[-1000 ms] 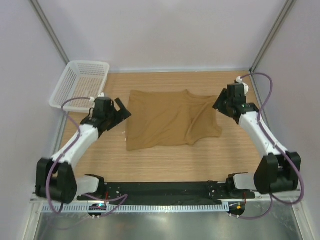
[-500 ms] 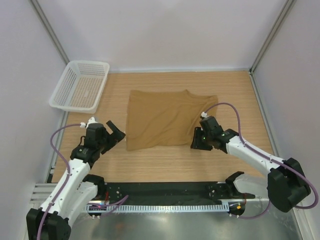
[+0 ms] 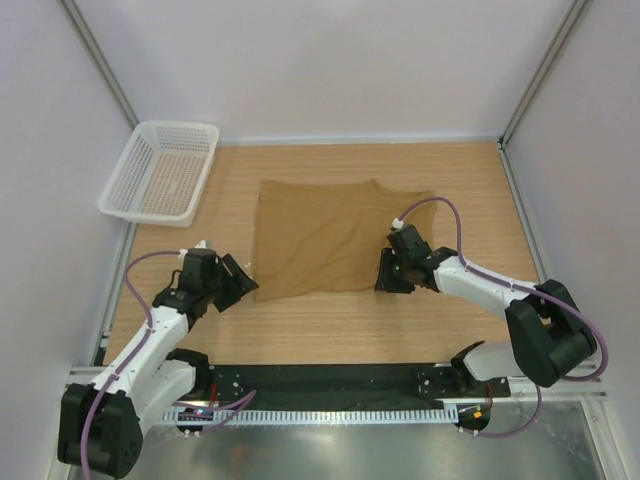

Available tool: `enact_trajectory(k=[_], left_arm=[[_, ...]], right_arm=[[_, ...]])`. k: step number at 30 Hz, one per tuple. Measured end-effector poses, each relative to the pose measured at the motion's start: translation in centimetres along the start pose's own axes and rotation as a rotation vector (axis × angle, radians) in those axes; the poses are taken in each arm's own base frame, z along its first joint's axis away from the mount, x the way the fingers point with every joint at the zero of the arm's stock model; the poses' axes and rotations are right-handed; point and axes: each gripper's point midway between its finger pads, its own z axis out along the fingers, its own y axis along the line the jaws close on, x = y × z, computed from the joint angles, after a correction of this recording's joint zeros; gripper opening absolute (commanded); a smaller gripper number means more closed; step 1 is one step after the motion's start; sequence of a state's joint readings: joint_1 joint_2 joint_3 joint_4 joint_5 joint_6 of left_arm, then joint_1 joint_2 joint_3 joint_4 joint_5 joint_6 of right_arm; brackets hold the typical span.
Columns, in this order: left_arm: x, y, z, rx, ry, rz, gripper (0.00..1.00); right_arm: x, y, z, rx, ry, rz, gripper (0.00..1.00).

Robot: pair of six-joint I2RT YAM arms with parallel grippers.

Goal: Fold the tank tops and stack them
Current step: Flatten the tank top out, then fold the tank top

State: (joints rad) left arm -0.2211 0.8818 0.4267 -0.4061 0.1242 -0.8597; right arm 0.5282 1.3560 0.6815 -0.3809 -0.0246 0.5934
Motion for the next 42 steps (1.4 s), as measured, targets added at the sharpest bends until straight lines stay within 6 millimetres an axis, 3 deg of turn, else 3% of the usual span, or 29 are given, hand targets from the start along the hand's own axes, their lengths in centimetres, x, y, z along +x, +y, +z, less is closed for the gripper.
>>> enact_trajectory(k=[7,13,15,19,25,28,29,31,36,42], left_arm=[[0.2,-0.2,0.3,0.008,0.016,0.004,0.61],[1.0,0.6,1.2,-0.031,0.064,0.002,0.59],[1.4,0.9,1.6,-0.05,0.083,0.0,0.54],[2.4,1.5,2.2,-0.079,0.132,0.006,0.51],[2.9,0.2,3.0,-0.041,0.147,0.037,0.5],[2.8,-0.1,3.4,-0.039,0.148,0.04,0.31],[2.8,0.0,3.6,-0.045,0.15,0.037,0.13],[2.8,0.3,3.7,-0.059,0.148,0.038,0.0],[2.6,0.2,3.6,-0.053,0.137,0.046,0.0],[1.9,-1.0,1.5,0.012,0.082,0.057,0.0]], right_arm=[[-1.0,0.6,1.0,0.001,-0.006,0.0,0.4],[-0.6,0.2,2.0,0.019,0.021,-0.017,0.16],[-0.8,0.3,2.0,0.015,0.015,-0.021,0.02],[-0.9,0.4,2.1,0.011,0.01,-0.031,0.01],[-0.9,0.4,2.1,0.01,0.01,-0.034,0.01],[-0.9,0.4,2.1,0.007,0.01,-0.035,0.01],[-0.9,0.5,2.1,0.003,0.011,-0.036,0.01],[-0.9,0.6,2.0,-0.005,0.009,-0.038,0.01],[-0.6,0.6,1.0,-0.025,-0.004,-0.043,0.01],[0.9,0.5,-0.4,-0.04,0.014,-0.076,0.01]])
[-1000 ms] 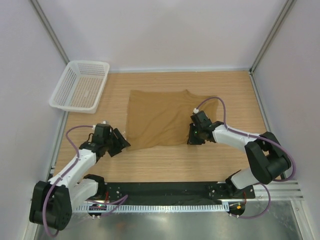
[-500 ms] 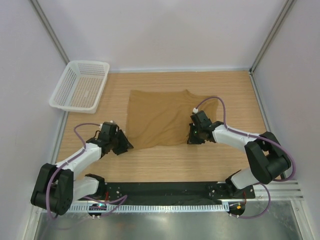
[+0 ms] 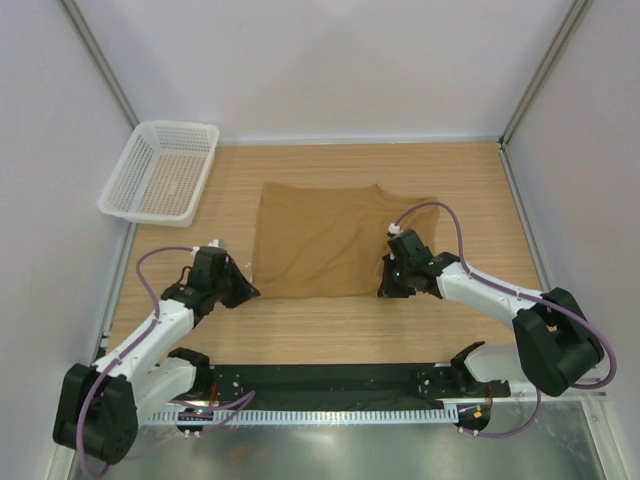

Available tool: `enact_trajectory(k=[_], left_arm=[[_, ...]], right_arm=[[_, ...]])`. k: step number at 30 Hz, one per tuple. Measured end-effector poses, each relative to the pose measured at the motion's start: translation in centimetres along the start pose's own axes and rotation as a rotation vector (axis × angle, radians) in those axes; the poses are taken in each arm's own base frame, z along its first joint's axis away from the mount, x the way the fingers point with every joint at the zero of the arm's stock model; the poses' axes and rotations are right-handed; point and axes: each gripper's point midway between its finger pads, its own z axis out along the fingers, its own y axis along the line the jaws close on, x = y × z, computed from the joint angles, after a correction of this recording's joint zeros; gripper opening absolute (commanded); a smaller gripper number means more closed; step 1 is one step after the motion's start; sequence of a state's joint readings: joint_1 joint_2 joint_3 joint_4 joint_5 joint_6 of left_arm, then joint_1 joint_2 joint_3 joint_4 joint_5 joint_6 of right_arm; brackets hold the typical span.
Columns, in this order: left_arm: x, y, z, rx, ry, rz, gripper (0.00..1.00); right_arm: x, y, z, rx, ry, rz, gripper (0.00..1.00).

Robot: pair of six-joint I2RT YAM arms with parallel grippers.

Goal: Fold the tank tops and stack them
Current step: Fold the tank top

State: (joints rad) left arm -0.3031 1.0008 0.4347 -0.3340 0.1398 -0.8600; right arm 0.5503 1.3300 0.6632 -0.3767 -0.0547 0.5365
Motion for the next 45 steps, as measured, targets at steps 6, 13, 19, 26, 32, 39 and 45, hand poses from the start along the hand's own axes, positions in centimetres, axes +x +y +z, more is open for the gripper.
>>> enact_trajectory(k=[6,13,19,26,32,39,45], left_arm=[[-0.1,-0.8,-1.5,0.044,-0.024,0.003,0.0],[0.3,-0.5,-1.4,0.007,0.011,-0.026,0.0],[-1.5,-2.3,-1.4,0.014,-0.001,-0.025,0.0],[-3.8,-3.9,-0.6,-0.005,-0.018,-0.025,0.0],[-5.3,-3.8,0.9,-0.044,-0.014,-0.043,0.0],[-7.1,-4.1,2.6,-0.07,-0.011,-0.059,0.0],[-8.9,-4.1,3.0,-0.062,-0.031,-0.074,0.0]], right_arm=[[1.3,-0.3,-1.4,-0.001,0.02,0.0,0.02],[0.6,-0.6,-2.5,0.043,0.011,0.009,0.02],[-2.4,0.6,-2.9,0.065,-0.025,0.002,0.03],[-5.1,1.1,-1.8,0.102,-0.024,-0.013,0.03],[-6.6,0.2,-0.6,0.14,-0.004,0.003,0.03],[-7.9,-1.0,0.8,0.171,0.015,0.025,0.03],[-8.6,-1.6,1.2,0.18,0.018,0.039,0.03]])
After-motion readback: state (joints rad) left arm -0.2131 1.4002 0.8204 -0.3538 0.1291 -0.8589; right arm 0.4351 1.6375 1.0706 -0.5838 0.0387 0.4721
